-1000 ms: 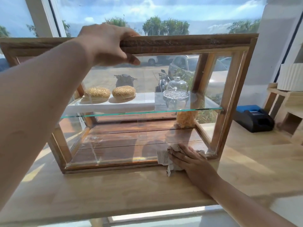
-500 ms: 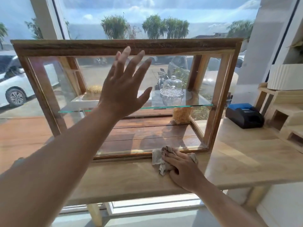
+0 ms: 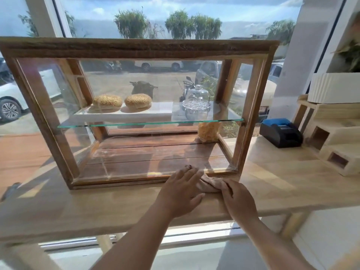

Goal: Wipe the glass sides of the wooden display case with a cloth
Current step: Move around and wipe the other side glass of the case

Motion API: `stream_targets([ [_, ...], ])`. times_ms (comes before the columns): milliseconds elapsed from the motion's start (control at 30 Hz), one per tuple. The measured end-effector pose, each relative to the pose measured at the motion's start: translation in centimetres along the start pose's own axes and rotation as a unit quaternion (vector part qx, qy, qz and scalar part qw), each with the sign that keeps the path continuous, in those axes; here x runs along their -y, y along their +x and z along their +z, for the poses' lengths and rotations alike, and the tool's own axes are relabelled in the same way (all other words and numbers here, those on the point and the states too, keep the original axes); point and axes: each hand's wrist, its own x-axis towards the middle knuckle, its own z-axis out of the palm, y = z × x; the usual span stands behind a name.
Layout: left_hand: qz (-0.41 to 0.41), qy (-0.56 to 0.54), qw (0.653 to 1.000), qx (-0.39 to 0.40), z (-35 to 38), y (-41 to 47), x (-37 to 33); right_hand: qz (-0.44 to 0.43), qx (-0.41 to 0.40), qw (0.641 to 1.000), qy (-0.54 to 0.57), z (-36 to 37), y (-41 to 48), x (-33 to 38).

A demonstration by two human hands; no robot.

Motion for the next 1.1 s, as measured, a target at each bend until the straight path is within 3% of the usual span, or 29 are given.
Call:
stream_targets([
  [133,-0.015,0.034,0.999,0.000,1.6,1.0,-1.8,-0.013,0.060,0.998,0.008,-0.2,0.5,-0.2],
  [300,-0.038,0.046,0.998,-0.029,2.4,0.5,-1.1,-0.011,0.137,0.987,-0.078,0.2,0.7,-0.2],
  [433,-0.059,0.080,0.995,-0.019,1.1,-1.4,1.3,-0.025,0.101,0.991,-0.078,0.4,0.6,1.3],
  [533,-0.085,0.095,0.992,-0.025,0.0,-3.8,3.5,-0.033,0.133,0.985,-0.108,1.4,0.4,3.3],
  [700,-0.140,0.107,0.984,-0.026,-2.0,-8.3,7.2,-0.099,0.156,0.965,-0.187,5.2,-0.2,7.0],
  [833,-0.195,0.067,0.978,0.029,-3.5,-11.0,8.9,-0.196,0.166,0.938,-0.234,6.6,-0.2,10.4],
  [933,-0.200,0.055,0.978,0.033,-3.7,-11.7,9.0,-0.311,0.073,0.910,-0.264,5.2,2.6,15.0],
  [1000,-0.211,0.054,0.976,0.014,-3.5,-11.5,8.8,-0.384,-0.062,0.899,-0.199,3.1,6.0,18.8],
  [1100,-0.225,0.058,0.973,-0.004,-3.0,-11.2,8.9,-0.452,-0.223,0.853,-0.139,-1.6,11.8,25.2],
])
